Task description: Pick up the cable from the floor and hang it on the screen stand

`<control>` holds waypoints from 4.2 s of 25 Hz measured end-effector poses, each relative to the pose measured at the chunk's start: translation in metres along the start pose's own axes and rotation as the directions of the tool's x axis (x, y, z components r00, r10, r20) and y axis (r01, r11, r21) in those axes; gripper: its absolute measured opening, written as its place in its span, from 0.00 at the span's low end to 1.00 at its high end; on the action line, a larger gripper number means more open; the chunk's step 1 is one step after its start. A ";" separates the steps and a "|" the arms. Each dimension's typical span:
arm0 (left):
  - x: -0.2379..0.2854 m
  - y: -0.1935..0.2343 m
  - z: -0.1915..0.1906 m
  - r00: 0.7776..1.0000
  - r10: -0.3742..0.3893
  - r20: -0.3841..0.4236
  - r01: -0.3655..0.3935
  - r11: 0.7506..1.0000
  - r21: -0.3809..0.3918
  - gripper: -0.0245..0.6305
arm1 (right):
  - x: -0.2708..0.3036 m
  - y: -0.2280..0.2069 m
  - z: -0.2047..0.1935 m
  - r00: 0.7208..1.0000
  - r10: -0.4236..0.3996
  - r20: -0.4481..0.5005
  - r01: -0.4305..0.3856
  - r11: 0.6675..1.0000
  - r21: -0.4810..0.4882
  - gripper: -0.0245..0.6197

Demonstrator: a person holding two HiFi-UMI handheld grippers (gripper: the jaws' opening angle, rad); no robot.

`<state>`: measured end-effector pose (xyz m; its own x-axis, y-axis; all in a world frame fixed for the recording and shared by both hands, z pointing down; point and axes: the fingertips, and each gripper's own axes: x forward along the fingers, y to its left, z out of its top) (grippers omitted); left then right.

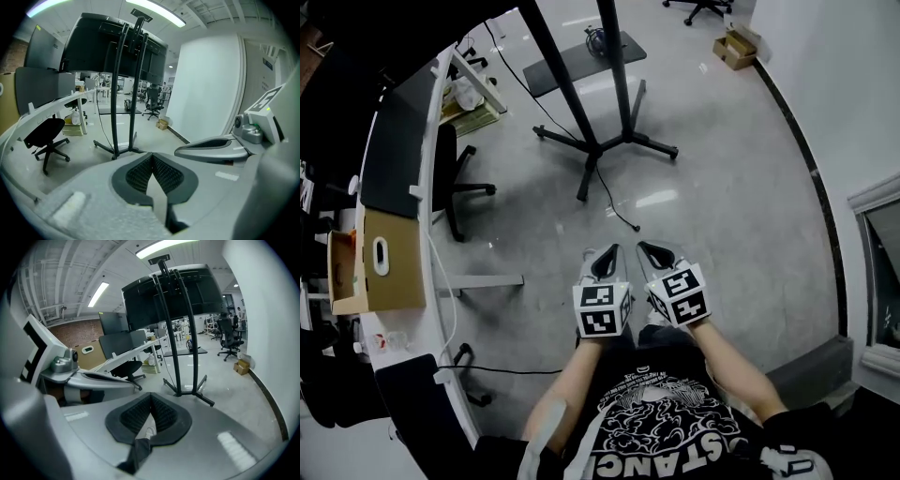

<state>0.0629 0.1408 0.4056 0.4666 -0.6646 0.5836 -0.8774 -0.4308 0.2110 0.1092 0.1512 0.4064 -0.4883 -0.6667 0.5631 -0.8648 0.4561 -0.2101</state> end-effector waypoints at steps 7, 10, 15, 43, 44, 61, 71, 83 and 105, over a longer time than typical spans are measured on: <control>0.060 0.048 -0.014 0.999 -0.029 -0.016 0.029 0.998 -0.054 0.04 | 0.070 -0.010 -0.026 0.990 0.044 -0.137 -0.052 0.997 -0.054 0.05; 0.097 0.072 -0.029 0.999 -0.045 -0.023 0.042 0.992 -0.121 0.04 | 0.109 -0.021 -0.041 0.979 0.053 -0.198 -0.075 0.992 -0.102 0.05; 0.163 0.113 -0.062 0.997 -0.046 -0.061 0.034 0.984 -0.174 0.04 | 0.181 -0.050 -0.071 0.965 0.036 -0.261 -0.070 0.990 -0.120 0.05; 0.405 0.236 -0.271 0.917 -0.140 -0.374 0.108 0.989 -0.106 0.04 | 0.451 -0.168 -0.351 0.798 -0.031 -0.602 -0.089 0.981 -0.169 0.09; 0.413 0.241 -0.276 0.914 -0.142 -0.381 0.112 0.989 -0.100 0.04 | 0.458 -0.173 -0.360 0.790 -0.035 -0.613 -0.091 0.981 -0.173 0.10; 0.485 0.315 -0.307 0.901 -0.129 -0.414 0.106 0.991 -0.078 0.04 | 0.529 -0.219 -0.502 0.609 -0.078 -0.789 -0.245 0.928 -0.281 0.14; 0.488 0.328 -0.312 0.914 -0.111 -0.391 0.086 0.993 -0.082 0.04 | 0.537 -0.223 -0.523 0.549 -0.062 -0.833 -0.299 0.917 -0.265 0.14; 0.437 0.313 -0.277 0.925 -0.080 -0.372 0.044 0.993 -0.105 0.04 | 0.505 -0.196 -0.452 0.631 -0.089 -0.771 -0.323 0.874 -0.365 0.06; 0.294 0.235 -0.027 0.989 -0.026 -0.147 0.019 0.998 -0.051 0.04 | 0.349 -0.163 -0.078 0.929 -0.157 -0.336 -0.158 0.651 -0.742 0.06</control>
<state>-0.0092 -0.1393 0.6477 0.4682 -0.5560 0.6867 -0.8729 -0.4115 0.2620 0.0889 -0.1096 0.6997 -0.2787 -0.4930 0.8242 -0.3993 0.8400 0.3675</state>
